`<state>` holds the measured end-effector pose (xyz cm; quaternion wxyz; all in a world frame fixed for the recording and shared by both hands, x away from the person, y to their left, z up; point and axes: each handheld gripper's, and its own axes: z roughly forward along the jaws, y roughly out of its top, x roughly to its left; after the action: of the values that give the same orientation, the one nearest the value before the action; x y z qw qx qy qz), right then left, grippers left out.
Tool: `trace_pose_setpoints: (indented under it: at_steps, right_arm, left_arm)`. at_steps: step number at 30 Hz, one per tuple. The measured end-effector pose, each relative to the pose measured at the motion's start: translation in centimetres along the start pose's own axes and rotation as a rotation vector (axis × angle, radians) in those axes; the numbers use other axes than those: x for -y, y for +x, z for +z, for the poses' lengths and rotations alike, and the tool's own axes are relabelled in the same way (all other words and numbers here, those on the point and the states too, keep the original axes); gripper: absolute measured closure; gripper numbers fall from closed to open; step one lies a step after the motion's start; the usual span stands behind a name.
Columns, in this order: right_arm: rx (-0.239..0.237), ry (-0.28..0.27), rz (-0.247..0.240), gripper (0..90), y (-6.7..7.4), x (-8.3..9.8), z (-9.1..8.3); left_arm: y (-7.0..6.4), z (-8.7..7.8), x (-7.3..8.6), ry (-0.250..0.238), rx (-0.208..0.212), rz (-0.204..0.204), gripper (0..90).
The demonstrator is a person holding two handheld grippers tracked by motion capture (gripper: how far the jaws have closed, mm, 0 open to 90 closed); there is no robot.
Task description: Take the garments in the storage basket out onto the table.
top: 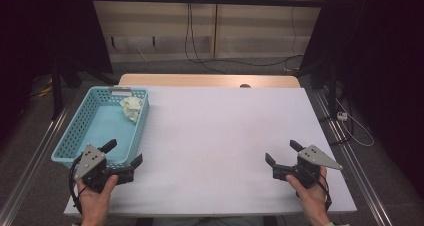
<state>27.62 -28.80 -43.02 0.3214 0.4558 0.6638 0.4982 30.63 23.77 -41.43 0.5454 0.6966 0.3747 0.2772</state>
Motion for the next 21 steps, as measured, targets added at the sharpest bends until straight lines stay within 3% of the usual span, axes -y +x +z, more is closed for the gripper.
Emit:
trace_pose_setpoints:
  at_steps: [9,12,14,21]
  right_arm:
    - [-0.002,0.000,0.010,2.9,-0.3,0.1,0.0]
    - [-0.002,0.003,0.011,2.8,-0.2,0.1,0.0]
    - [0.001,0.004,0.012,2.8,-0.3,0.1,-0.1]
    - [0.002,0.001,0.004,2.9,-0.1,0.0,-0.1]
  left_arm:
    - [-0.2,0.1,-0.1,0.005,-0.008,-0.001,2.9]
    - [-0.3,0.2,-0.2,0.016,0.012,0.006,2.8]
    - [-0.5,0.3,-0.4,0.025,0.002,0.031,2.9]
    - [-0.3,0.2,-1.4,0.055,0.007,0.039,3.1]
